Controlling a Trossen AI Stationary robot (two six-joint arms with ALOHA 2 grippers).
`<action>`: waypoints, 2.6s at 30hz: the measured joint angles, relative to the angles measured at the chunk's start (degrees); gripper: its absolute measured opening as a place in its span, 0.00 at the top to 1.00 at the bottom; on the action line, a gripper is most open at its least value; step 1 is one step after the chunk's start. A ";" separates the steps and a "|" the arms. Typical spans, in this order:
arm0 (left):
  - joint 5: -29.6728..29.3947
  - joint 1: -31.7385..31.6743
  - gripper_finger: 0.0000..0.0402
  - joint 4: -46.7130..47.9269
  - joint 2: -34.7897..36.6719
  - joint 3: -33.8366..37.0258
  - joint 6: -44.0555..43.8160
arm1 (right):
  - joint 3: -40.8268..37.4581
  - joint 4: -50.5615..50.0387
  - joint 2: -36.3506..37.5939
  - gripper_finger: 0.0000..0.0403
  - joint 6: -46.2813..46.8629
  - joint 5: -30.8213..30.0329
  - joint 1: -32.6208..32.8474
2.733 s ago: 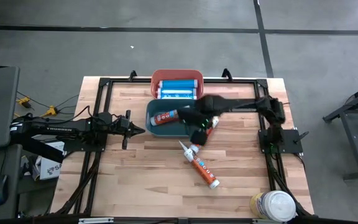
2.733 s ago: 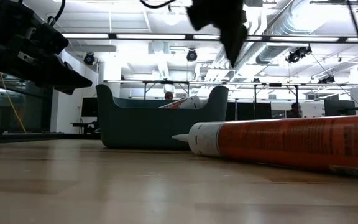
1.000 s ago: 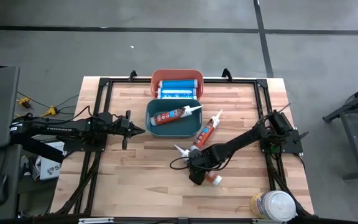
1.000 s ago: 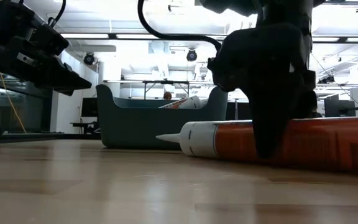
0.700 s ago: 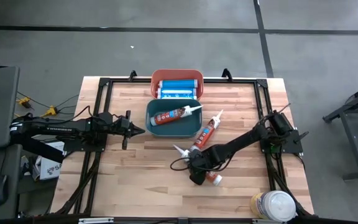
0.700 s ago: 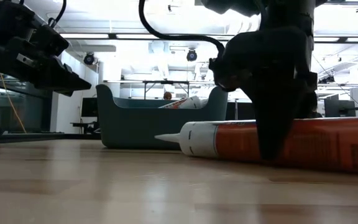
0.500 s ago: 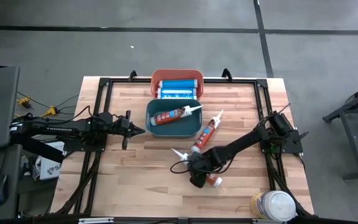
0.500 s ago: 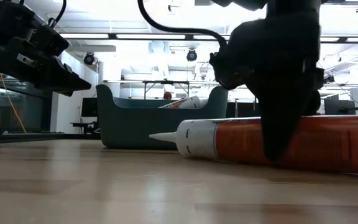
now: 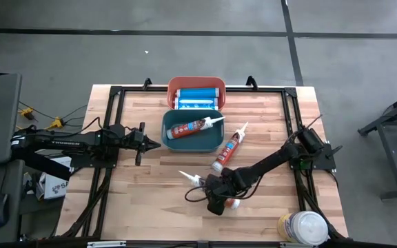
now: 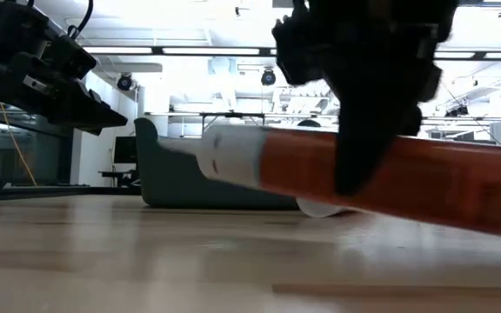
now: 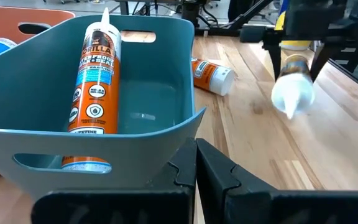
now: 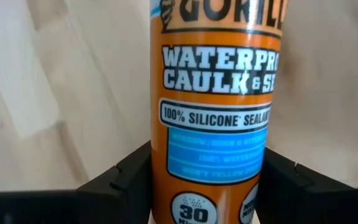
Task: Pick & place silicon tubes, Sealant and Lysol wipes
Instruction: Put the bottom orange sealant into the blue bin
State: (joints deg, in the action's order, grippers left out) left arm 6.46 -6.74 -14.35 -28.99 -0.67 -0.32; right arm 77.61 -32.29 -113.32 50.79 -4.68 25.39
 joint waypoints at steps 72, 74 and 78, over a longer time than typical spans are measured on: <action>0.00 0.01 1.00 0.00 0.01 -0.01 0.00 | -7.12 67.69 -4.63 0.51 8.28 -72.63 -11.66; 0.00 0.00 1.00 0.00 0.02 0.00 0.00 | -5.10 67.49 -5.36 0.51 8.31 -72.56 -11.99; 0.02 0.02 1.00 0.01 0.02 0.00 0.00 | -1.84 62.73 -6.12 0.51 6.76 -73.09 -12.29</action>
State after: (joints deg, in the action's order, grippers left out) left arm 6.48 -6.72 -14.34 -28.97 -0.67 -0.32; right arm 75.77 30.43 -119.44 57.54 -77.78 13.10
